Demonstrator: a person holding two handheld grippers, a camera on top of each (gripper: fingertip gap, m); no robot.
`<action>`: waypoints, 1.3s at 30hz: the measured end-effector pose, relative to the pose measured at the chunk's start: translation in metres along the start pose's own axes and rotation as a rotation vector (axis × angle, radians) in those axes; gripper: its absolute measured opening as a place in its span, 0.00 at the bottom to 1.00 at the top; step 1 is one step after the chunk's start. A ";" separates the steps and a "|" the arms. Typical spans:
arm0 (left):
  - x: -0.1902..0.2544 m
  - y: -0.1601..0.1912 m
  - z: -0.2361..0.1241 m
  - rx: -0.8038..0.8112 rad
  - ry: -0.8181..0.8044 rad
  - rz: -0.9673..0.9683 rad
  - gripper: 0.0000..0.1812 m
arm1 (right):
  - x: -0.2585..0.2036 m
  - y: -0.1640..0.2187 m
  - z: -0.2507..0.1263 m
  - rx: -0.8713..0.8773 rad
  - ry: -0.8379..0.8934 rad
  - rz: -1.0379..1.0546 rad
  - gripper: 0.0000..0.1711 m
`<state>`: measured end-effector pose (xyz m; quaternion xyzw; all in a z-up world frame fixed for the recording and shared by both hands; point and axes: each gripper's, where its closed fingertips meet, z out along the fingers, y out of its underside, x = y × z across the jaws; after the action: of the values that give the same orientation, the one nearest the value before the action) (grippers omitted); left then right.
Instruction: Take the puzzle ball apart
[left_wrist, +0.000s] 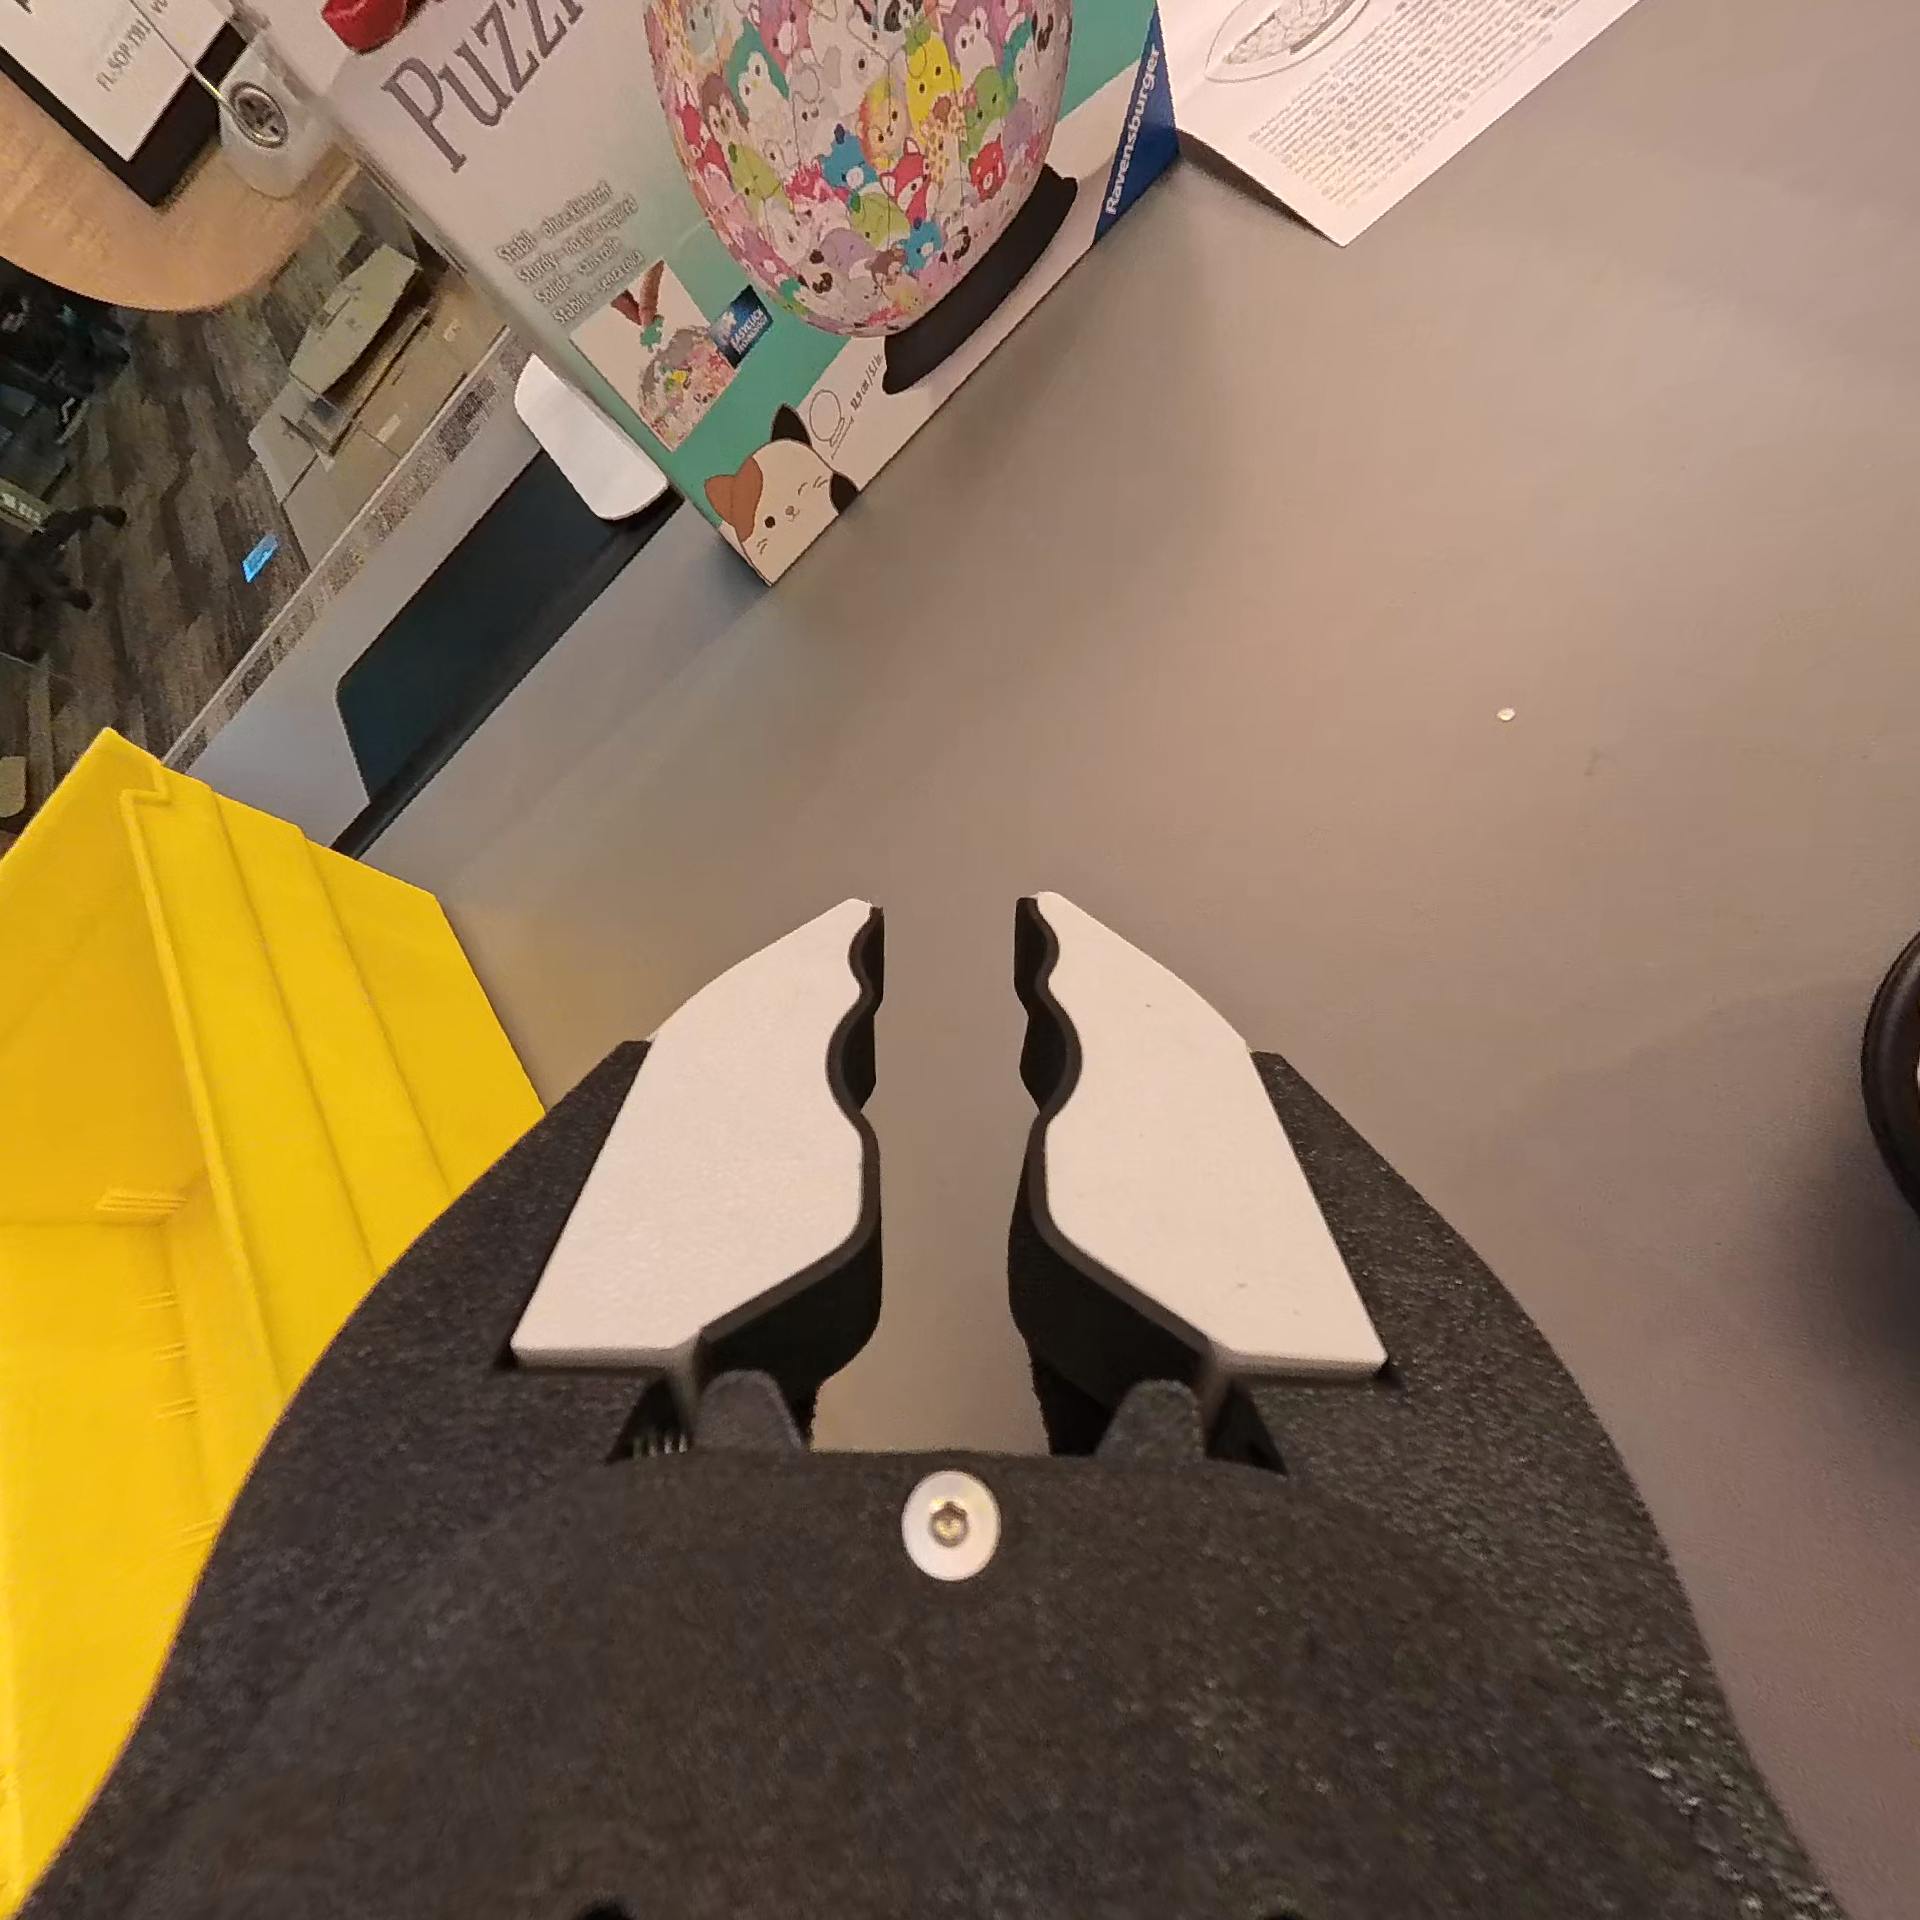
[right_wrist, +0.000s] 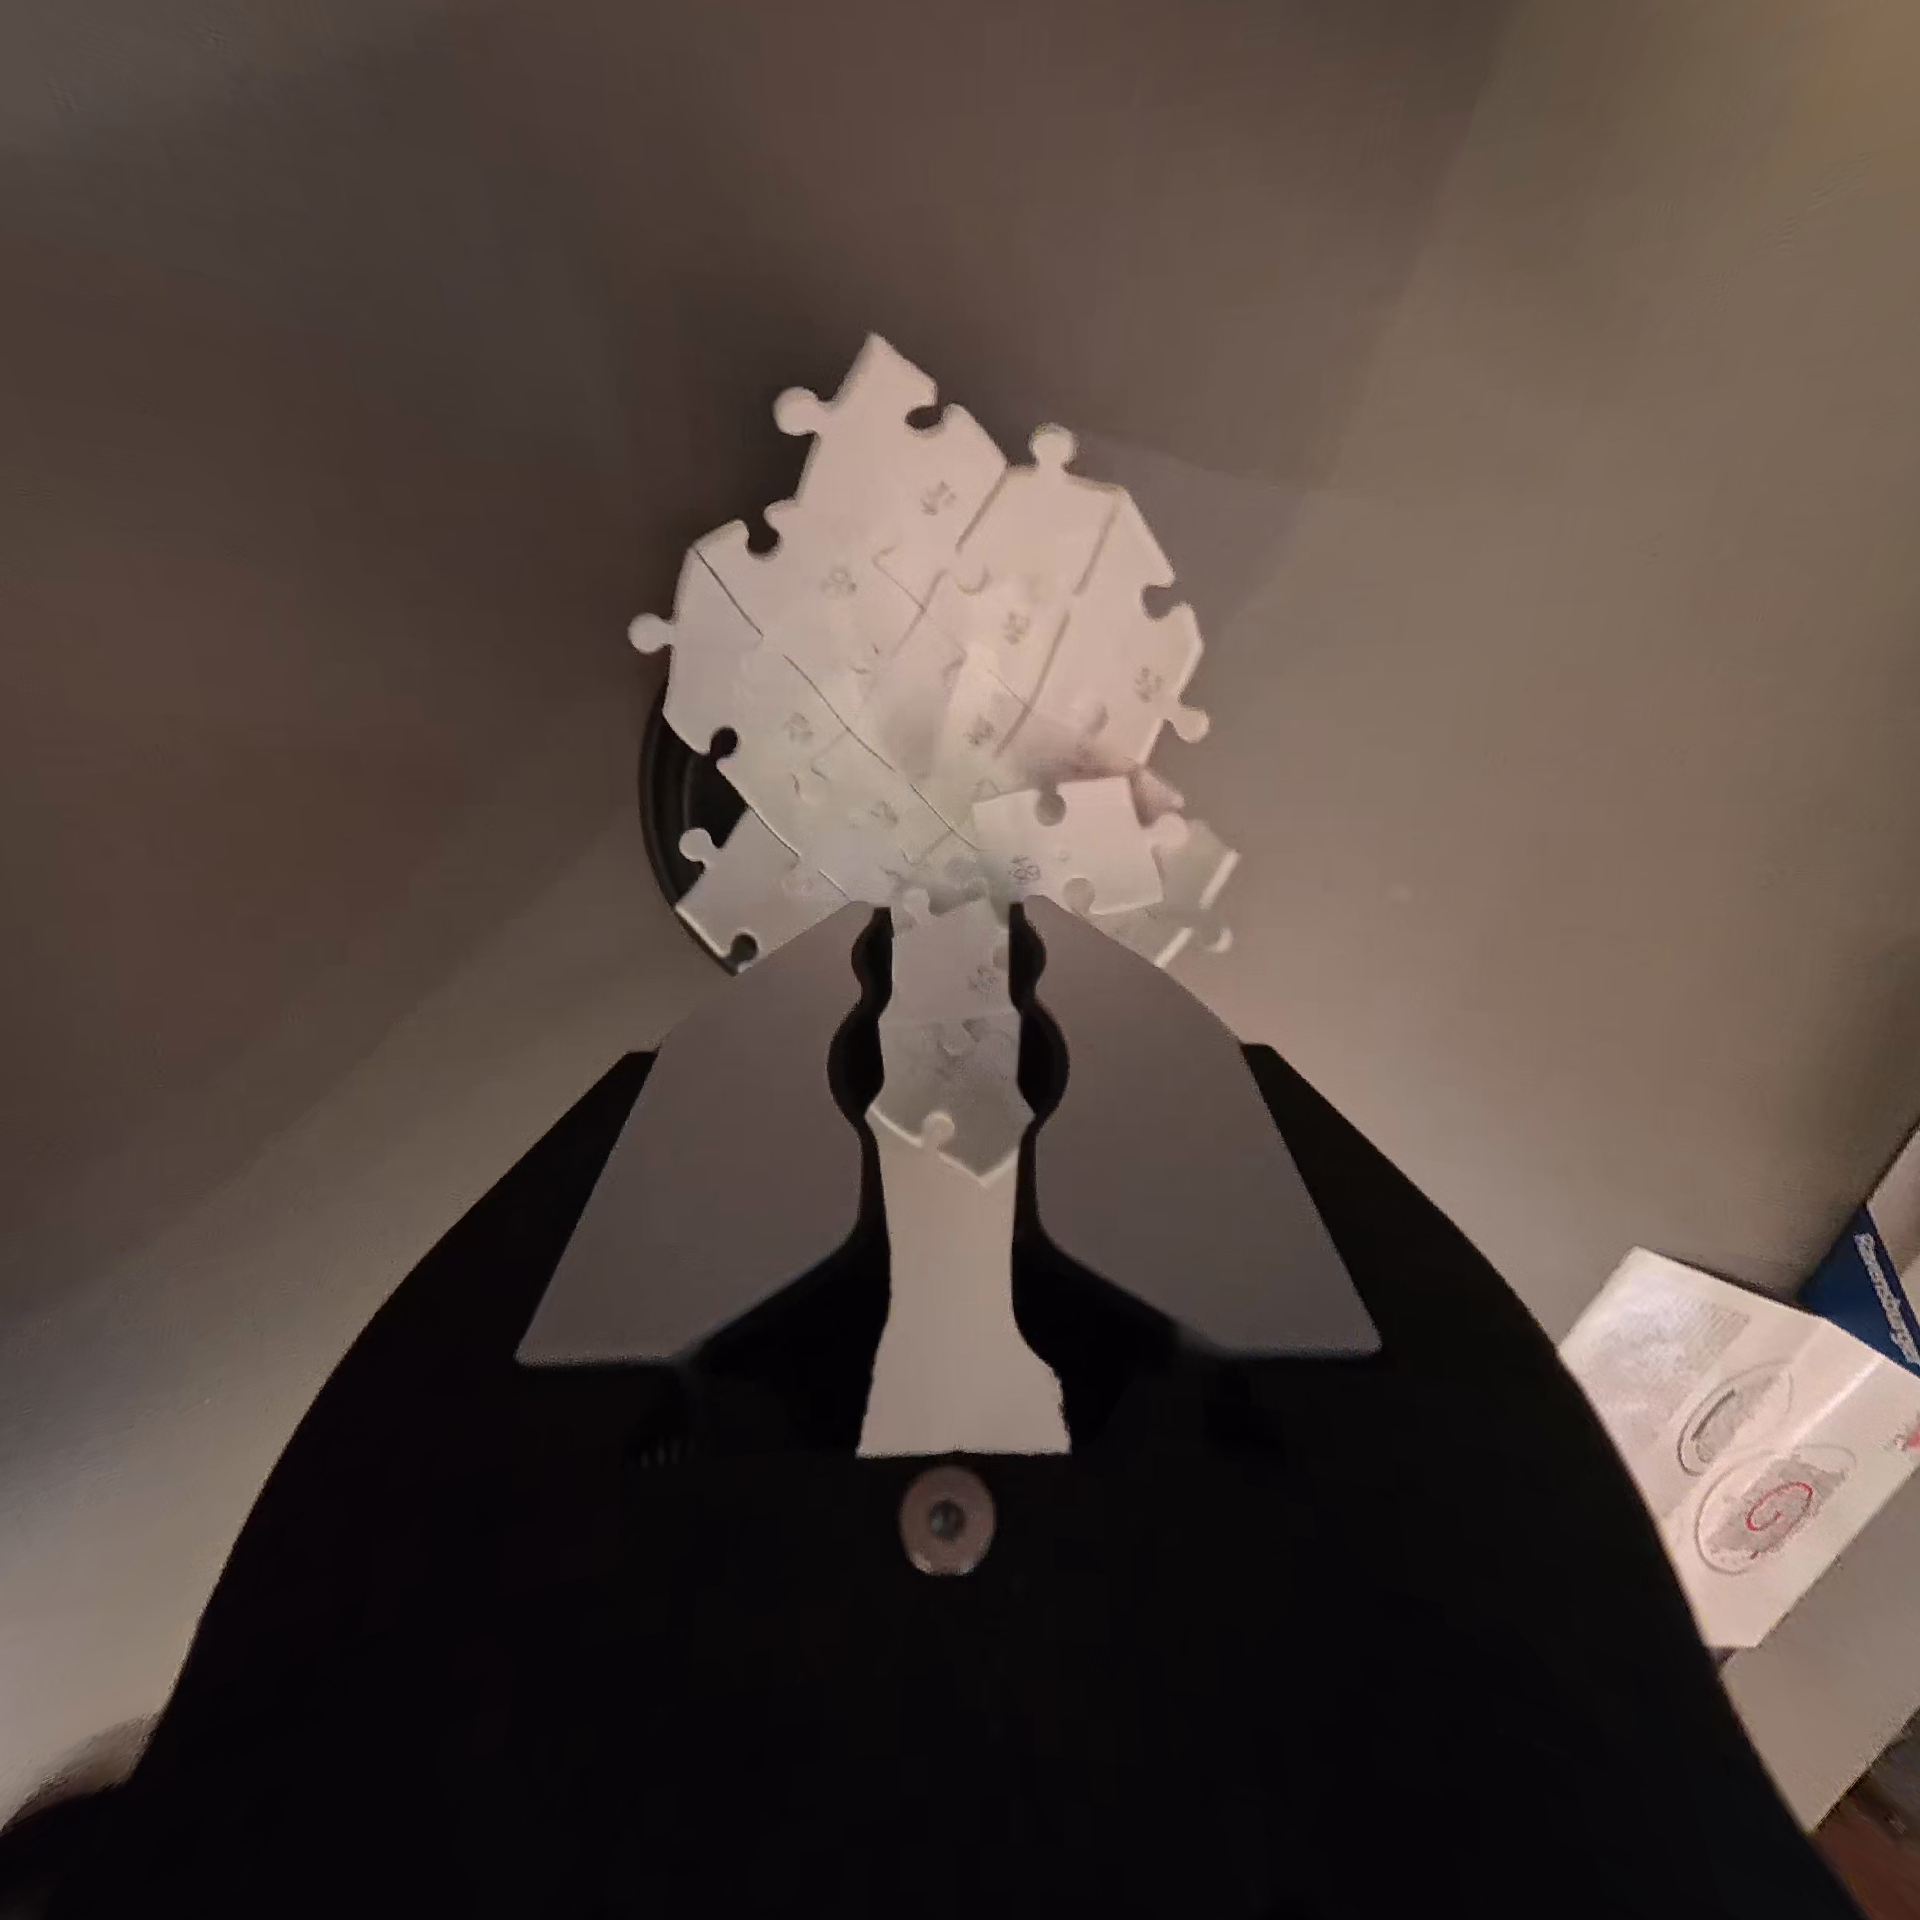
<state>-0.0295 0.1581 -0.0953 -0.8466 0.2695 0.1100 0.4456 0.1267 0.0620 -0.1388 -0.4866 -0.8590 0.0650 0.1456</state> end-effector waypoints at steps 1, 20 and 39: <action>0.000 0.000 0.000 0.000 0.001 -0.001 0.13 | 0.003 0.001 -0.005 0.009 0.001 0.009 0.13; 0.003 0.001 0.001 -0.011 0.007 0.015 0.13 | -0.020 -0.021 0.010 0.129 -0.324 0.320 0.28; 0.001 0.001 0.000 -0.007 0.007 0.009 0.13 | -0.049 -0.030 0.018 0.017 -0.158 0.232 0.31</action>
<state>-0.0293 0.1572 -0.0958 -0.8472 0.2746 0.1100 0.4413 0.1199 0.0052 -0.1568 -0.5748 -0.8051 0.1267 0.0732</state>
